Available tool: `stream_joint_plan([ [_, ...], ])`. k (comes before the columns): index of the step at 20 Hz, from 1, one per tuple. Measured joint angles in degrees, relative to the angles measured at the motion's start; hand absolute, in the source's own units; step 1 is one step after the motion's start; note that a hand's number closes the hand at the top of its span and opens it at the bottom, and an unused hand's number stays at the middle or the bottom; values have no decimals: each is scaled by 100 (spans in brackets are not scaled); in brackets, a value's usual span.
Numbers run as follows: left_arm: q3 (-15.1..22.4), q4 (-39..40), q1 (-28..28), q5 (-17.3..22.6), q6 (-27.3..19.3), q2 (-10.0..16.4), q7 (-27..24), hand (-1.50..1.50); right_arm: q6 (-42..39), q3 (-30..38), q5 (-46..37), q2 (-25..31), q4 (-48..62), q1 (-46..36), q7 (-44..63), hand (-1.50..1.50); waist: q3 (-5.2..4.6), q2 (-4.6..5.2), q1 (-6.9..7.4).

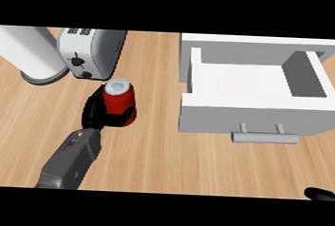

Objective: Pick up the can, place it into the drawer and close the drawer

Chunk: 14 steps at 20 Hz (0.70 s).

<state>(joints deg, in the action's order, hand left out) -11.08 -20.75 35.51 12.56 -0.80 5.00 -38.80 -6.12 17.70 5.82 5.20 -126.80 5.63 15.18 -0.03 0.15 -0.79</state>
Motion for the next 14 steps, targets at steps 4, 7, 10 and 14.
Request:
stream_joint_plan([
  [4,209,-346,150,-93,20,-142,360,150,91,15,-58,13,-156,-46,163,-150,3,-14,33],
  [7,400,-732,272,-188,-105,-251,755,150,72,59,-71,0,-79,-15,52,-150,4,-24,55],
  [10,581,-1219,441,-268,-280,-305,1215,150,71,34,-111,-25,-147,38,59,-150,7,-37,79],
  [14,874,-1962,666,-303,-547,-405,2049,150,97,104,-67,51,-246,-20,233,-150,6,-48,92],
])
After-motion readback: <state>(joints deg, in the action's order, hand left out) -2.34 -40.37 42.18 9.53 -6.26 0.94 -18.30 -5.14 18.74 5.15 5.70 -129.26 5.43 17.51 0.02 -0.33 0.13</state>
